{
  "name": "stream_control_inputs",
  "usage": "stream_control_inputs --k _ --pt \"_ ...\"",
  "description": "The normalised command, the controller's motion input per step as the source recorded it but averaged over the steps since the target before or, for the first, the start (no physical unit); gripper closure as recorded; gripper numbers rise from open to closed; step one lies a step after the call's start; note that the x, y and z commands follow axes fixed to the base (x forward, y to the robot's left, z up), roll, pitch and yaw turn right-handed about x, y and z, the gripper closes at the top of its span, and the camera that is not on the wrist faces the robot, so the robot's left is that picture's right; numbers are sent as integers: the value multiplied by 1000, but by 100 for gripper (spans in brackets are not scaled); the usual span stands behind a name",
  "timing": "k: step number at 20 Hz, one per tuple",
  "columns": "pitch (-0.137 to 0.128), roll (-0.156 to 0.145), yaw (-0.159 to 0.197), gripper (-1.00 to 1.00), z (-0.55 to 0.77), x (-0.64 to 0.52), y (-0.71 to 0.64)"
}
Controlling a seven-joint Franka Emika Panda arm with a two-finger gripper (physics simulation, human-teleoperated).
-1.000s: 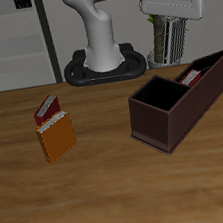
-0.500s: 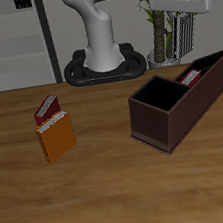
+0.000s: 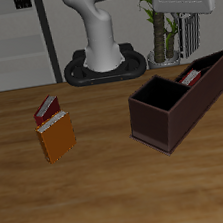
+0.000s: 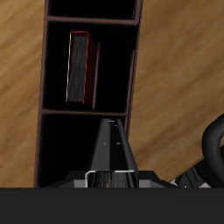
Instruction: Place the left red book into the left desk caddy's back compartment and place the striped book into the left desk caddy's left compartment and place the right red book into the left desk caddy's front compartment
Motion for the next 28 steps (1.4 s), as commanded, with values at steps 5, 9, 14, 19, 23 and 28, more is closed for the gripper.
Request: stream_control_inputs --k 5,9,14,19,23,28 --pt "36 39 16 100 -34 44 130" --pt "-26 11 29 100 82 11 76" --pt "14 47 -2 100 23 -19 149" --pt "-11 12 12 100 49 51 86" --pt "4 1 -6 100 -13 68 25" --pt "21 25 14 100 -73 151 93"
